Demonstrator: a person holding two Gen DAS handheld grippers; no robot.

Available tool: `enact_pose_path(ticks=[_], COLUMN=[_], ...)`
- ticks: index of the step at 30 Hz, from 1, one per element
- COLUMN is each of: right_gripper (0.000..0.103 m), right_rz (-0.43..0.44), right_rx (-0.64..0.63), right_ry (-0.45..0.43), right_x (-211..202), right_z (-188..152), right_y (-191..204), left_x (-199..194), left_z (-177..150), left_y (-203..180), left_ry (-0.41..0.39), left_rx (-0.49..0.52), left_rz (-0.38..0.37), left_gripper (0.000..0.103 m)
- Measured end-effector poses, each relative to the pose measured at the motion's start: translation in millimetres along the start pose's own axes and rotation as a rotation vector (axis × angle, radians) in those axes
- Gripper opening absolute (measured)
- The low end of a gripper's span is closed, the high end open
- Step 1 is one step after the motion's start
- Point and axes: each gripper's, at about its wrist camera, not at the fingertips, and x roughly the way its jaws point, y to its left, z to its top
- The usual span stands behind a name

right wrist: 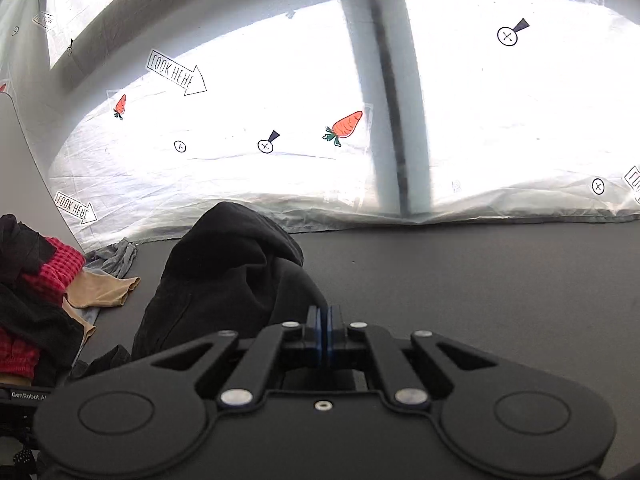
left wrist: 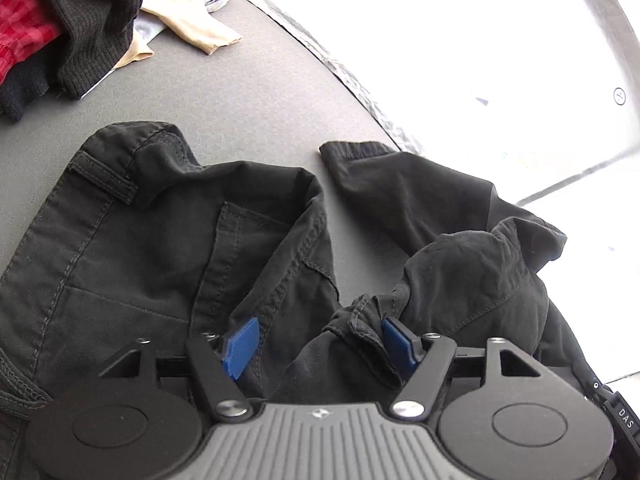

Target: Fold clothes

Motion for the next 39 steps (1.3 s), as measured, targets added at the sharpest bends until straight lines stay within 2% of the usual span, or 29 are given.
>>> enact_pose_path(ticks=[1,4,6,7,10,11,13,14,15,17,19,21,23,25,30,31,33,34,35,39], right_gripper=[0.003,0.003,0.003,0.004,0.007,0.007,0.014,0.024,0.03,0.032,0.032,0.034,0.044,0.048,0.053,0.053,0.04,0.017,0.006,0.004], right_rz=[-0.019,-0.111,-0.174,-0.197,-0.223,-0.234,-0.277,-0.29,-0.302,-0.305,-0.273,-0.197,-0.125,-0.078,-0.041,-0.022,0.003,0.012,0.002,-0.077], right_rx=[-0.012,-0.158,-0.227,-0.211,0.099,0.214,0.314,0.35,0.385,0.442,0.504,0.635,0.778,0.878,1.036,1.094,1.206,1.241,1.209,0.916], right_ry=[-0.039,-0.12,-0.074,-0.025,0.199,0.213,0.168,0.144,0.123,0.11,0.111,0.103,0.096,0.105,0.204,0.198,0.153,0.132,0.109,-0.043], right_x=[-26,-96,-112,-112,-83,-76,-81,-83,-81,-66,-54,-37,-16,10,81,90,97,99,96,53], right_z=[2,-10,-33,-43,-70,-75,-75,-72,-71,-69,-67,-67,-67,-68,-68,-70,-73,-72,-64,-7], right_y=[-1,16,20,16,-31,-51,-74,-85,-94,-109,-123,-141,-157,-169,-184,-187,-192,-193,-191,-164], left_x=[0,2,8,13,25,27,16,13,14,25,17,18,20,21,14,14,13,12,11,9], left_z=[0,-4,-5,-4,-1,0,1,2,4,9,7,6,3,2,-4,-5,-5,-6,-6,-4], left_y=[-5,-25,-31,-31,-25,-21,-6,-2,-1,5,18,17,14,11,10,10,11,11,12,16], left_ry=[0.0,-0.01,0.0,0.006,0.034,0.039,0.033,0.028,0.019,0.031,0.032,0.029,0.024,0.02,0.007,0.004,0.001,0.0,-0.002,0.001], left_rx=[0.011,0.068,0.08,0.082,0.065,0.046,0.024,0.023,0.034,0.07,0.086,0.108,0.13,0.14,0.112,0.109,0.11,0.11,0.106,0.087], left_rz=[-0.042,-0.06,-0.047,-0.012,0.09,0.087,0.078,0.09,0.13,0.191,0.195,0.204,0.211,0.212,0.19,0.189,0.183,0.179,0.172,0.15], left_gripper=[0.07,0.07,0.069,0.069,0.069,0.069,0.068,0.068,0.068,0.068,0.068,0.069,0.07,0.072,0.079,0.079,0.079,0.08,0.08,0.082])
